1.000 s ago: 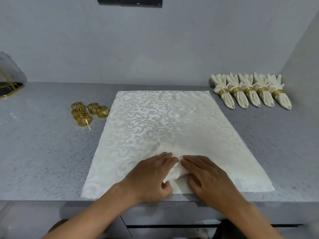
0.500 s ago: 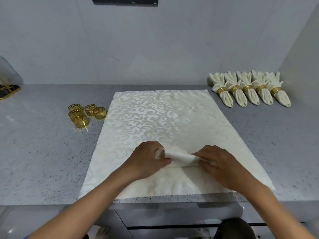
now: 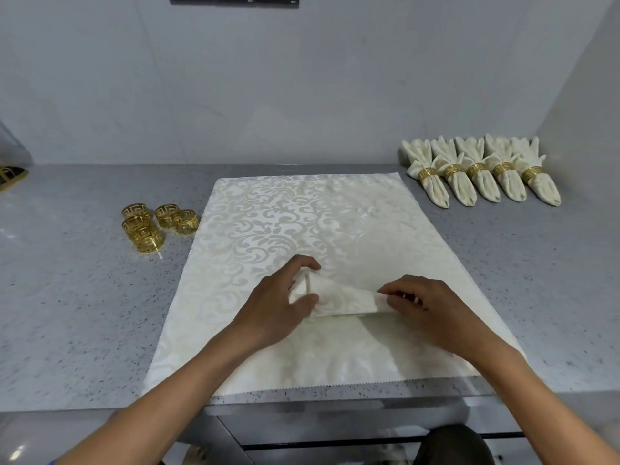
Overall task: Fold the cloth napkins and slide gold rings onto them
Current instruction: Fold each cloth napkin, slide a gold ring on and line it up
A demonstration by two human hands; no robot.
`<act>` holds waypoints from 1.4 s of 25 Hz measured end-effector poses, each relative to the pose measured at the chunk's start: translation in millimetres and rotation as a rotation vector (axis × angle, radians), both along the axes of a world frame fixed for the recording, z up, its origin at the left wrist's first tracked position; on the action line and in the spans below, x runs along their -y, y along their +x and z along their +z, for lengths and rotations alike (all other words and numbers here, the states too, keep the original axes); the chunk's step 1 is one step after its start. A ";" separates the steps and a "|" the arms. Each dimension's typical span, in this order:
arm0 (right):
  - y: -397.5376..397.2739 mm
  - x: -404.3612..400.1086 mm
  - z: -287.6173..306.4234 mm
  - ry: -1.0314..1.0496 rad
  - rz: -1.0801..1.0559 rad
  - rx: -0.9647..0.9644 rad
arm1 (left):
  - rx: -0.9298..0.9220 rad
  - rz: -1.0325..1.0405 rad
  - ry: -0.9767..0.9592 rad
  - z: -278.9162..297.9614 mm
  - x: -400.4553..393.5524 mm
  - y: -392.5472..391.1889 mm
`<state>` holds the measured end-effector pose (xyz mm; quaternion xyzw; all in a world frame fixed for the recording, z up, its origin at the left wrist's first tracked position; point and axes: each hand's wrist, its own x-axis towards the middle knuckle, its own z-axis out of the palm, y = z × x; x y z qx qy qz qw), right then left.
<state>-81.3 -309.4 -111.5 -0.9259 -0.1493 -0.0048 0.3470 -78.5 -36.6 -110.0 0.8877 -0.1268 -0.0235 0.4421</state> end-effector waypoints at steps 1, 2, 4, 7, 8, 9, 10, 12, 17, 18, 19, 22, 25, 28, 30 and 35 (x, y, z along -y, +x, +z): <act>0.1 0.3 0.1 0.022 -0.007 -0.003 | 0.033 -0.017 0.021 -2.4 0.7 -1.4; -0.1 0.5 0.7 0.051 -0.030 -0.006 | 0.052 -0.027 0.031 -4.0 1.5 -2.0; -1.8 0.0 1.5 0.096 -0.084 0.007 | 0.087 -0.023 0.048 -7.7 1.0 1.2; -7.5 2.6 -0.3 0.064 -0.094 0.067 | 0.161 0.005 0.173 -13.8 -2.1 4.3; -8.9 3.9 -1.7 0.044 -0.085 0.086 | 0.201 0.015 0.237 -14.0 -3.0 3.1; -9.8 5.3 -3.2 0.032 -0.080 0.097 | 0.274 0.030 0.322 -14.0 -3.4 1.4; -10.4 6.3 -4.6 0.036 -0.086 0.100 | 0.413 0.040 0.435 -13.9 -2.6 1.2; -10.4 7.8 -6.0 0.090 -0.122 0.088 | 0.692 -0.033 0.672 -12.2 2.1 3.6; -11.1 21.6 -3.9 0.108 -0.089 0.032 | 0.771 -0.280 0.721 -7.2 12.0 5.5; -10.8 24.7 -3.5 0.081 -0.061 0.034 | 0.728 -0.272 0.664 -6.8 12.1 4.0; -10.6 27.1 -2.7 0.060 -0.045 0.042 | 0.704 -0.266 0.617 -6.9 12.4 2.3; -8.5 28.8 -0.8 0.084 -0.082 0.049 | 0.743 -0.253 0.546 -11.6 8.2 1.6; -4.1 31.0 0.4 0.082 -0.097 0.064 | 0.783 -0.232 0.476 -17.0 4.0 2.0; -3.9 27.3 -2.2 -0.043 -0.054 0.118 | 0.790 -0.206 0.467 -20.7 2.0 -0.3; -9.5 26.6 -2.8 -0.215 -0.033 0.220 | 0.794 -0.194 0.466 -21.9 1.4 -2.7; -35.2 -38.0 7.6 -0.419 -0.198 0.522 | 0.747 -0.223 0.577 -23.6 2.7 -4.2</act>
